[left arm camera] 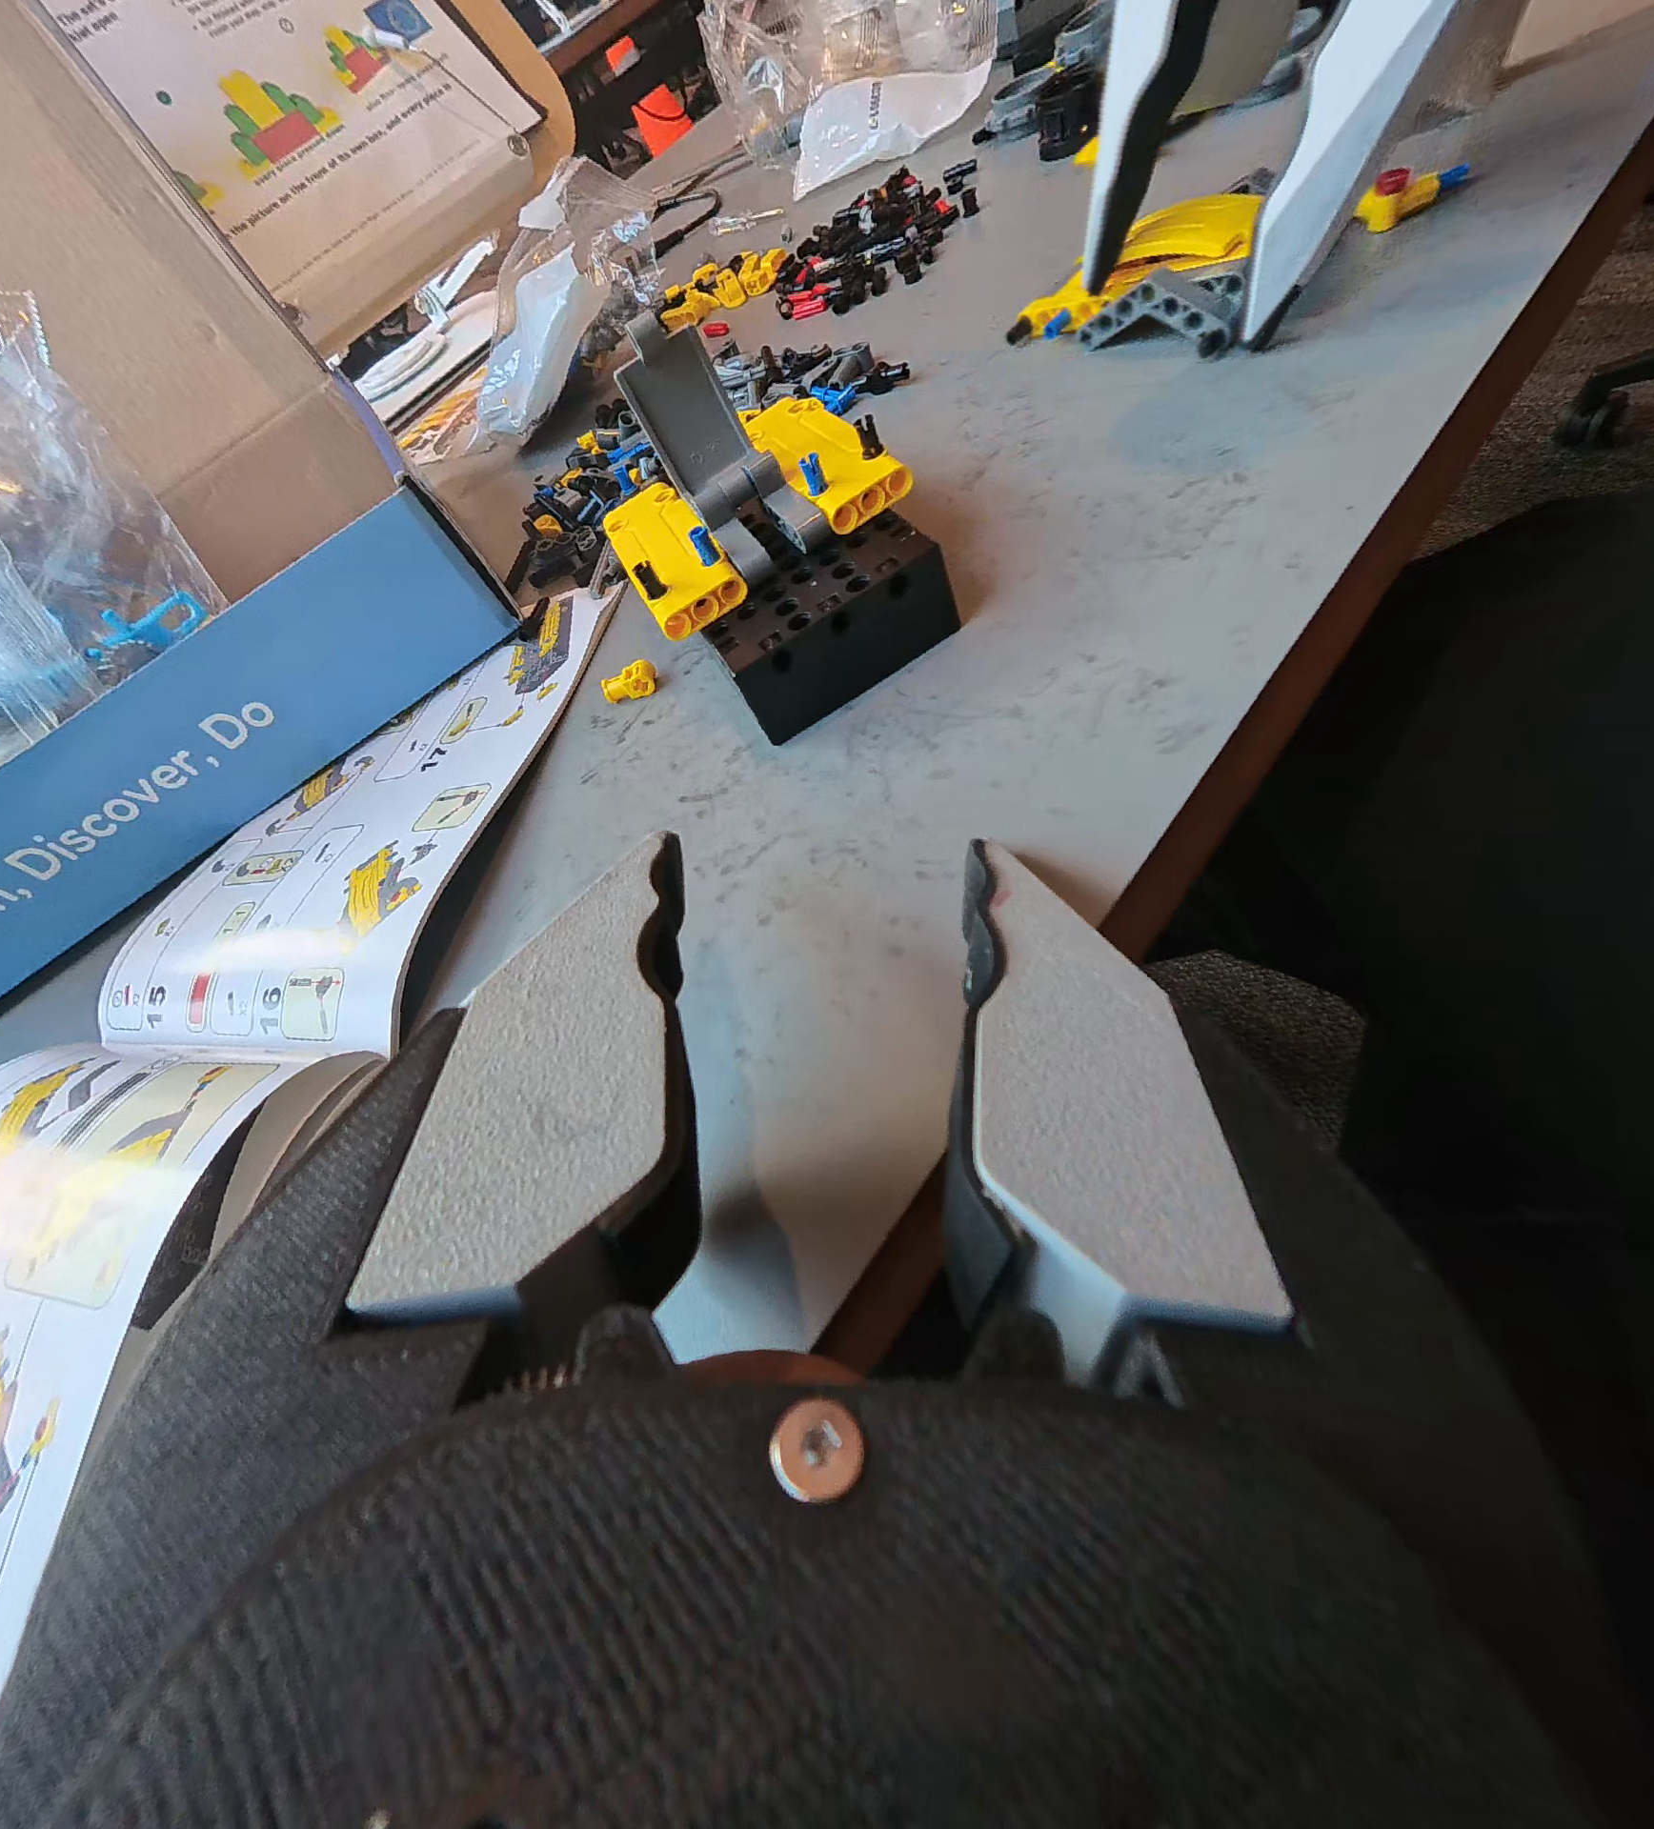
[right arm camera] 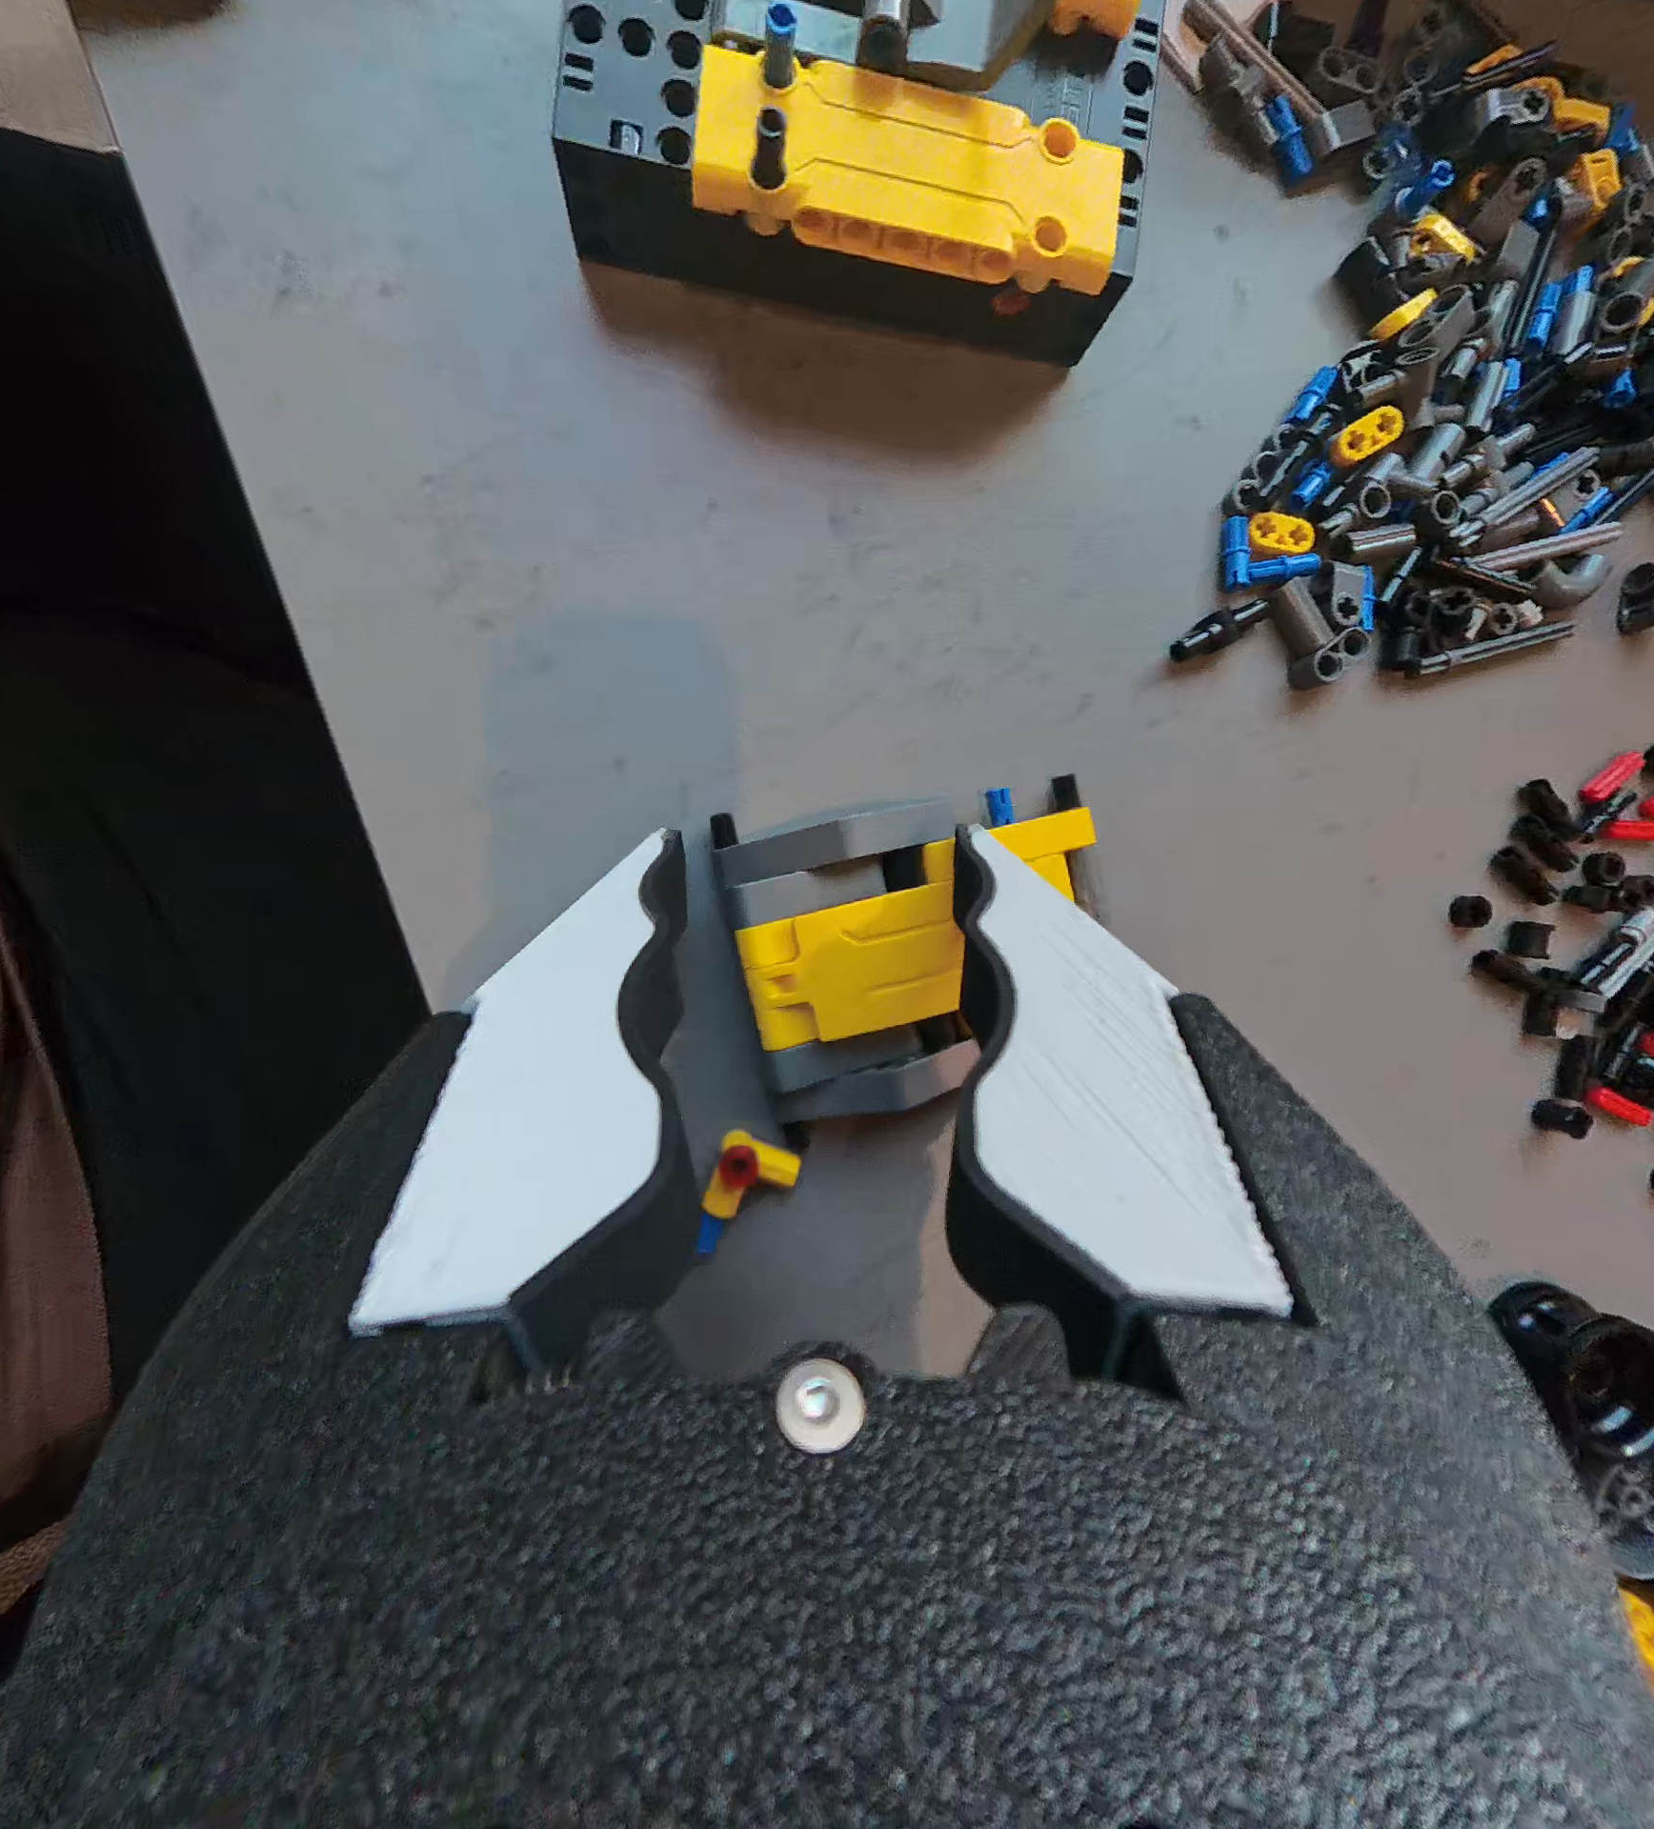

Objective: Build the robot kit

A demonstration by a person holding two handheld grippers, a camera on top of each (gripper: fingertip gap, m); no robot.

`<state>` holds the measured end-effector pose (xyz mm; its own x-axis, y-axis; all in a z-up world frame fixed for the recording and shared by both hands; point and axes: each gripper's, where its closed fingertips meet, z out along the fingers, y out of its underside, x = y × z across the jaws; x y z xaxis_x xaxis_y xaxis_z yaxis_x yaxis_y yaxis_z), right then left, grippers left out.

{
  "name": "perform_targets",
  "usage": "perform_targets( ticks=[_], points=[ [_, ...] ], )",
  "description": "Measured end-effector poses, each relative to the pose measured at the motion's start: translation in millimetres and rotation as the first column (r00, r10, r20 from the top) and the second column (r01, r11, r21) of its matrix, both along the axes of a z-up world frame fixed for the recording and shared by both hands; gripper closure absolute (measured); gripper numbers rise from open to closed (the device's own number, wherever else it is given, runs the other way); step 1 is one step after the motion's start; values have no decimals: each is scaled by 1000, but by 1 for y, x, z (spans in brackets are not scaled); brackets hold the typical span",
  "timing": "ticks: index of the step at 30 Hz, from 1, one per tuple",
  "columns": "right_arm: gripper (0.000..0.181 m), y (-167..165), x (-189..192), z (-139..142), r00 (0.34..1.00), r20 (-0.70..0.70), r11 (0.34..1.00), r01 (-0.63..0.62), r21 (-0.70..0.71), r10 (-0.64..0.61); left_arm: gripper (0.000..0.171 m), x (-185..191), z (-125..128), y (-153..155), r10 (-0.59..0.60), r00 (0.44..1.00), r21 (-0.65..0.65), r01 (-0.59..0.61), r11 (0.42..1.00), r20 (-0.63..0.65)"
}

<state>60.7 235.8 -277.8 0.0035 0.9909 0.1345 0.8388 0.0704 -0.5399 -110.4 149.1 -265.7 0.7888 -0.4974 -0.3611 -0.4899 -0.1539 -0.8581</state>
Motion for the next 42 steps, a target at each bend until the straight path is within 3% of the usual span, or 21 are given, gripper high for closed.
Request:
perform_targets(
  ticks=[4,9,12,14,17,21,25,42],
  points=[
    [127,-9,-3,15,996,-90,1000,-7,9,8,117,0,0,-1,0,1000,5,0,1000,-1],
    [128,-12,-9,58,935,-351,999,49,4,-44,114,3,2,-4,2,1000,20,-2,1000,1],
    [133,-12,-3,82,858,-506,994,108,10,-88,114,34,14,-16,-94,985,24,91,996,142],
    [135,-5,3,86,823,-554,987,163,16,-127,114,60,27,-28,-193,945,70,181,981,264],
    [135,3,7,87,803,-574,980,201,11,-158,114,80,31,-37,-254,902,90,238,967,350],
    [135,4,3,83,787,-591,980,194,-37,-178,114,83,20,-36,-257,922,75,246,966,289],
    [138,5,1,78,802,-578,980,196,11,-154,114,80,20,-36,-247,919,70,237,969,309],
    [141,1,1,73,802,-579,985,172,-13,-147,116,78,10,-37,-245,928,44,243,969,280]
  ],
)
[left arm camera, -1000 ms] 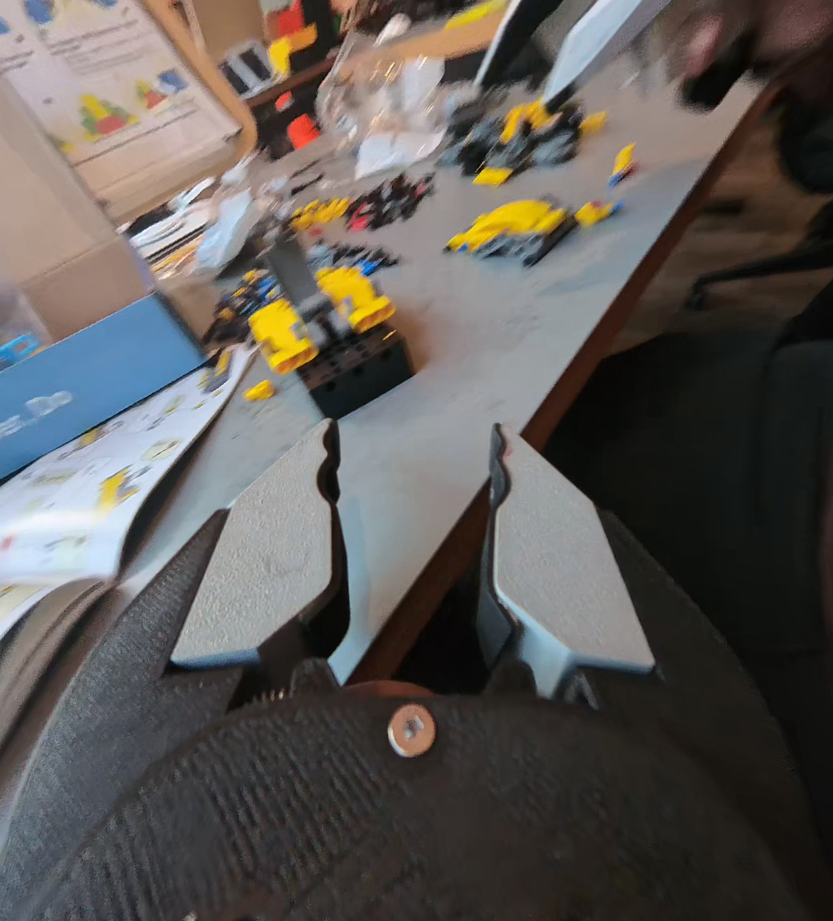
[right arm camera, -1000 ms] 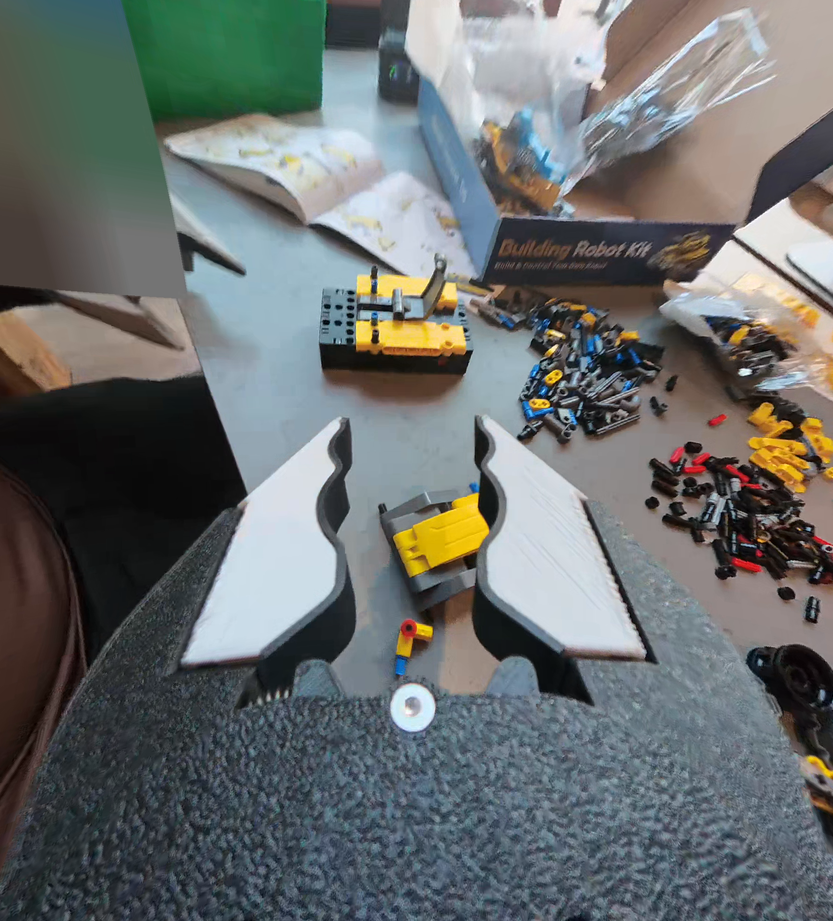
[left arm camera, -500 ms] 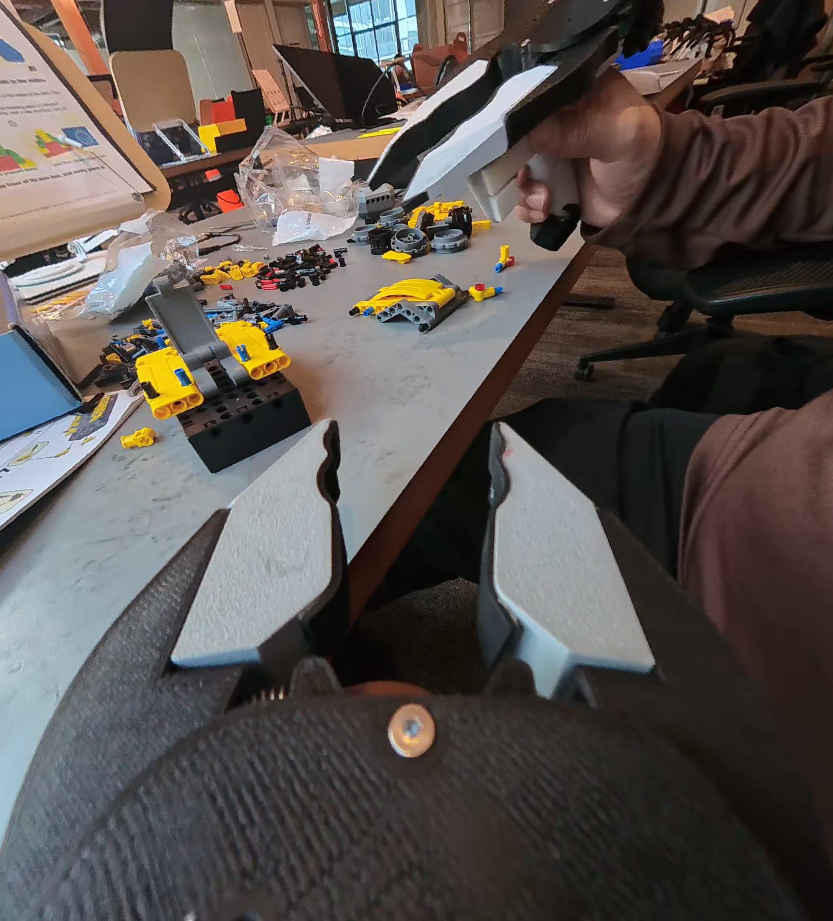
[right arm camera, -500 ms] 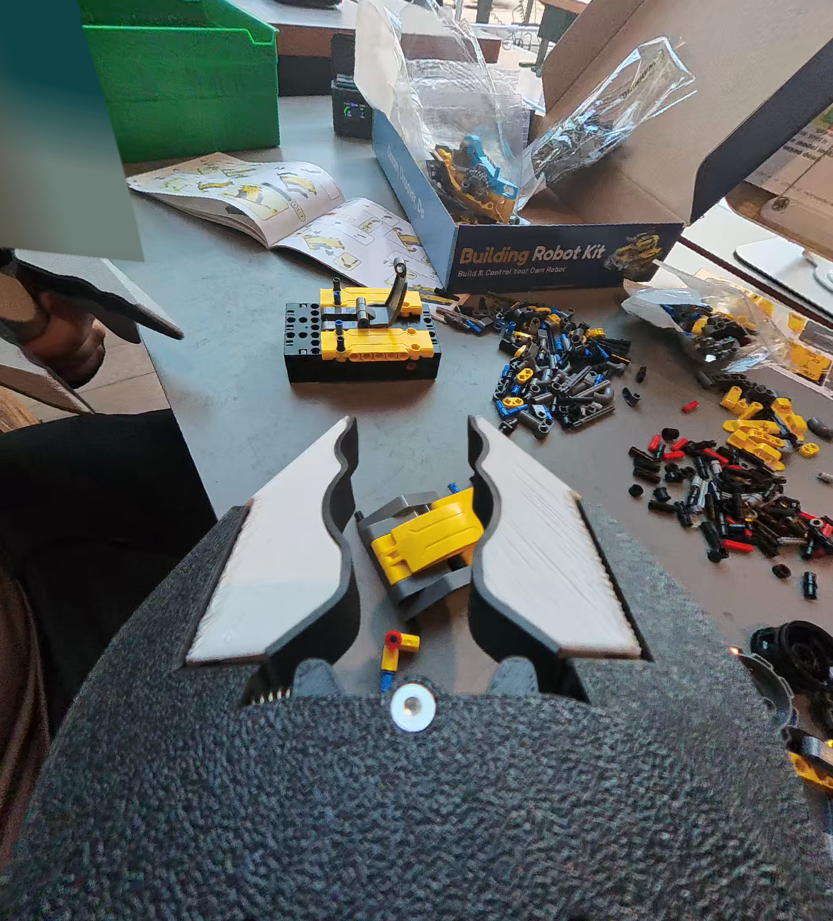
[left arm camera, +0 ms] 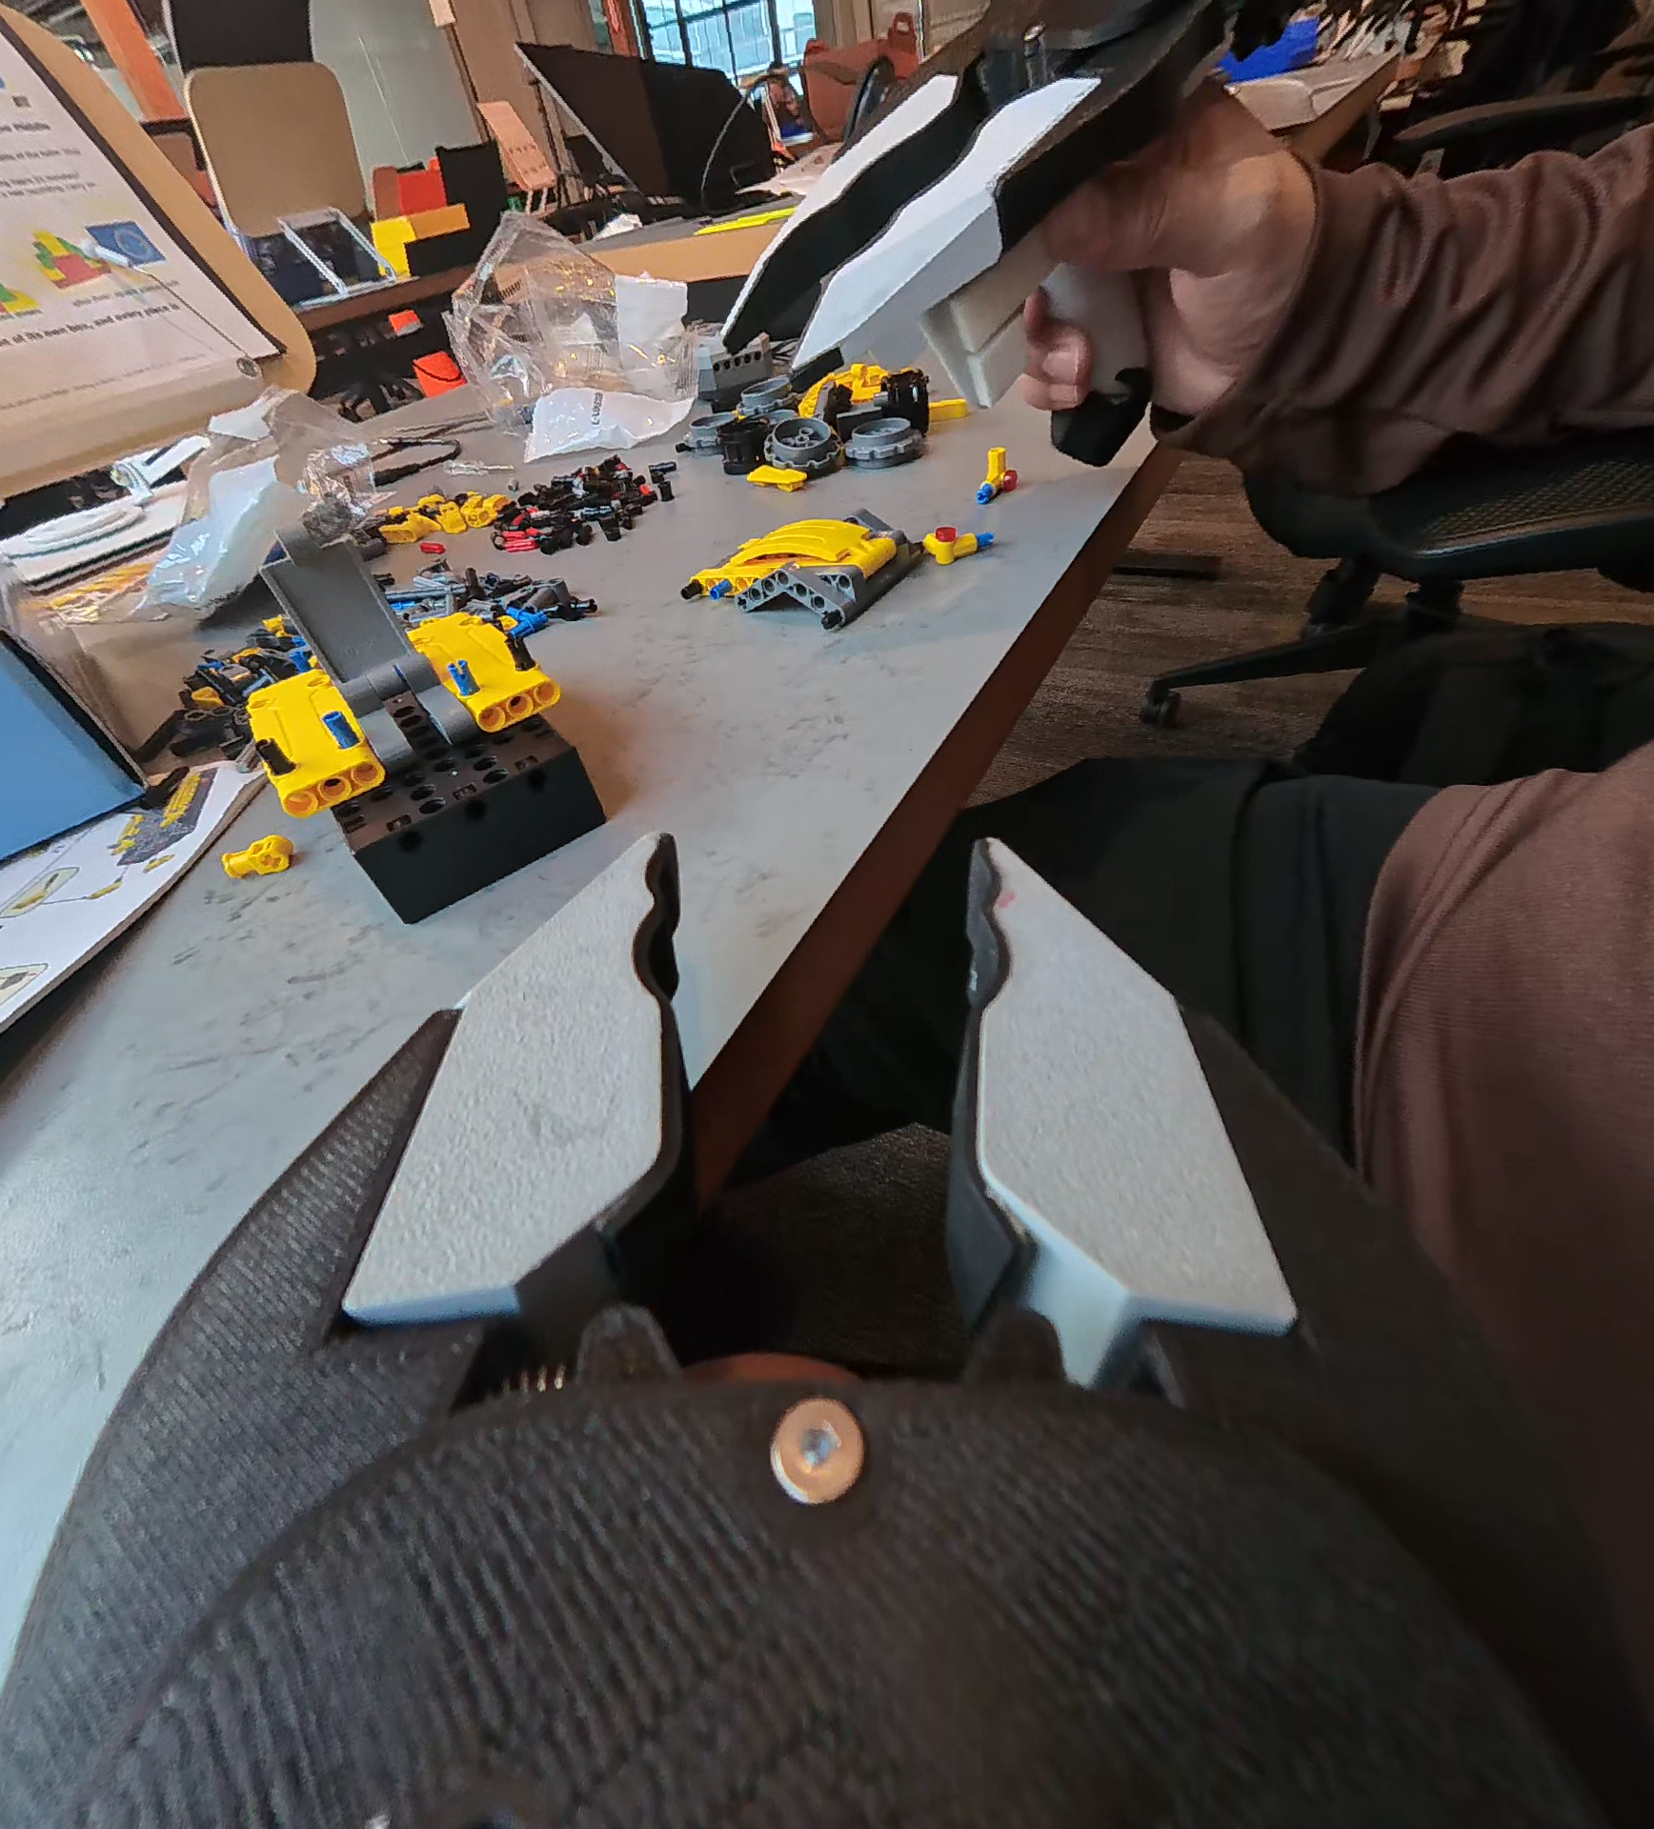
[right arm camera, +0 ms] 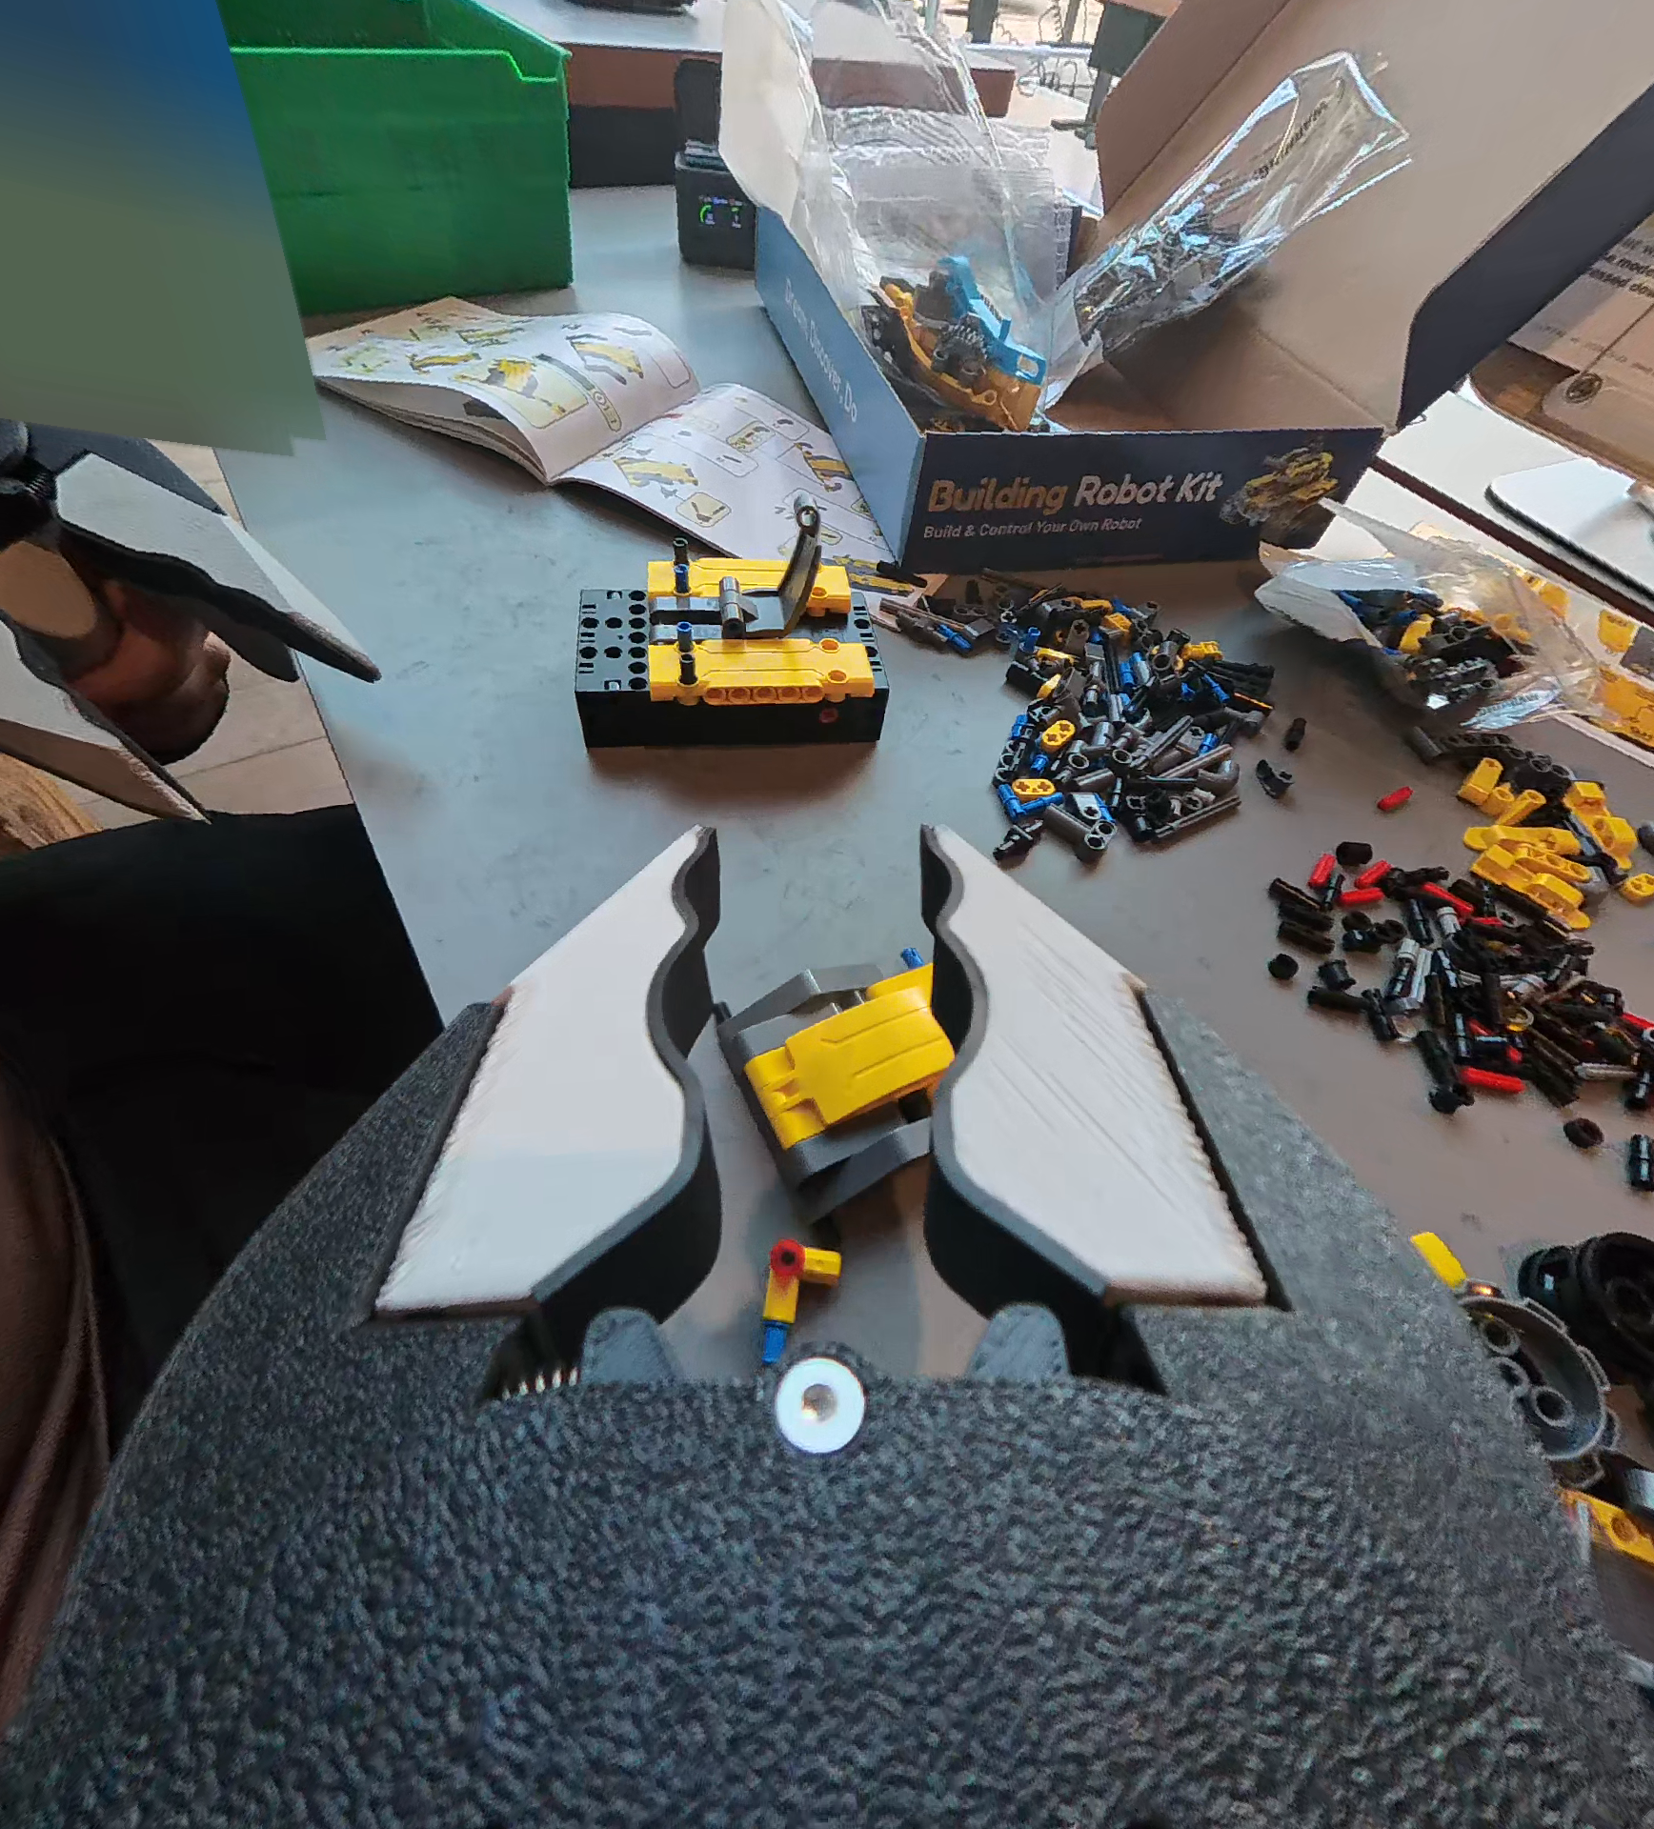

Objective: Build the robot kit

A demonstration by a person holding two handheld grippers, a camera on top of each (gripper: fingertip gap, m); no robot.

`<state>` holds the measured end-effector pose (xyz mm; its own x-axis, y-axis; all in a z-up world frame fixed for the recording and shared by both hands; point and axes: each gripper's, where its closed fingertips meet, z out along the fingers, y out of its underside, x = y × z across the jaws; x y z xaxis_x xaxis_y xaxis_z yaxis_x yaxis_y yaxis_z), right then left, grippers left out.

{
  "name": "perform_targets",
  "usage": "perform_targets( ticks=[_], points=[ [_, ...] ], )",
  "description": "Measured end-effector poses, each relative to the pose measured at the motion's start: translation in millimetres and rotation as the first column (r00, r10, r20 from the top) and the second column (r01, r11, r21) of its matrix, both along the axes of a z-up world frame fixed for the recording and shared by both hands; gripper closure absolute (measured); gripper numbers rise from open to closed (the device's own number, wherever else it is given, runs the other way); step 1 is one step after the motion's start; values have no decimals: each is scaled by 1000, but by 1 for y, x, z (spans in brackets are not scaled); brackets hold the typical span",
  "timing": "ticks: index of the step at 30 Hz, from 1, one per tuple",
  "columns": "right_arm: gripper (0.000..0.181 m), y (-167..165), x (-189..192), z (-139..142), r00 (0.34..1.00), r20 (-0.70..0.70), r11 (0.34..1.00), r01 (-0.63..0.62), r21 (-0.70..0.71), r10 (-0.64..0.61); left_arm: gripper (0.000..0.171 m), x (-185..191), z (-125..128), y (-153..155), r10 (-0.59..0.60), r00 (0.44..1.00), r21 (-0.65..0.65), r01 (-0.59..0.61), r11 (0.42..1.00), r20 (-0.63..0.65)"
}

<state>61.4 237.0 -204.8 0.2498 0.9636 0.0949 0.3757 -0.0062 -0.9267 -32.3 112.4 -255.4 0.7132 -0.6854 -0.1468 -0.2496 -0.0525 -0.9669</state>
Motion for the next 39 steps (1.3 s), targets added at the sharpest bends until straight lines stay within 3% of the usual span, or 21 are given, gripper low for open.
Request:
perform_targets(
  ticks=[39],
  points=[
    [144,-6,-9,-1,999,-11,999,-34,24,34,116,8,-1,-3,-35,999,-5,35,999,3]
  ],
)
